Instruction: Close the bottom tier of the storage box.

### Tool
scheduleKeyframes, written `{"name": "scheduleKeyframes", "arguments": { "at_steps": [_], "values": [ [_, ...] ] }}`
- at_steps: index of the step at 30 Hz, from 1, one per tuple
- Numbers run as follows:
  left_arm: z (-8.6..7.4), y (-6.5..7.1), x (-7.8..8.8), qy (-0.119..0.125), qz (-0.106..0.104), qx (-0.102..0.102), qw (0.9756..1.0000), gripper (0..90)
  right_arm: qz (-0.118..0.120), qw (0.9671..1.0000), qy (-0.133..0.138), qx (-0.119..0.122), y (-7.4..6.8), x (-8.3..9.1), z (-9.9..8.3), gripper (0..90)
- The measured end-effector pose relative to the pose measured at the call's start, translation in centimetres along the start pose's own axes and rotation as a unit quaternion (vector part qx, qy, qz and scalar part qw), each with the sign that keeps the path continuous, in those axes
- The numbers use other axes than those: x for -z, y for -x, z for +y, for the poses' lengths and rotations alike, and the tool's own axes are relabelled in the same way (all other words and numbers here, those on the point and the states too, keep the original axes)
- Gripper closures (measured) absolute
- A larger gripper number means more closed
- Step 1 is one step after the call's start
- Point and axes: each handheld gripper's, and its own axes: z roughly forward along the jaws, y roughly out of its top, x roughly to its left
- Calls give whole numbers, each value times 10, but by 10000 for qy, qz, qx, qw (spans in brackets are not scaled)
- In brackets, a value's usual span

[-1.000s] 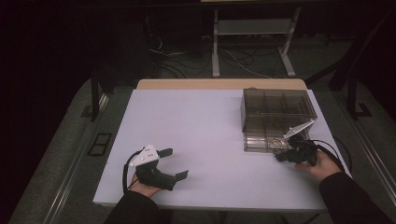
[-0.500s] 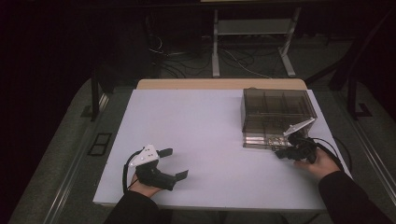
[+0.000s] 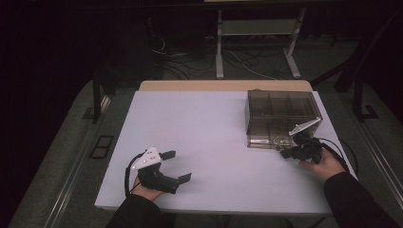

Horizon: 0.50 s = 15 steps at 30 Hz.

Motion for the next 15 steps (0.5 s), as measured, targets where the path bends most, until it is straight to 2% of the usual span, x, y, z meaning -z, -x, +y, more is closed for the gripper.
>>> {"name": "scheduleKeyframes", "arguments": {
  "at_steps": [15],
  "values": [
    [0, 0, 0, -13, 0, 9, 10000, 0, -54, 9995, 181, -254, 13, -1, 2, 891]
  ]
}}
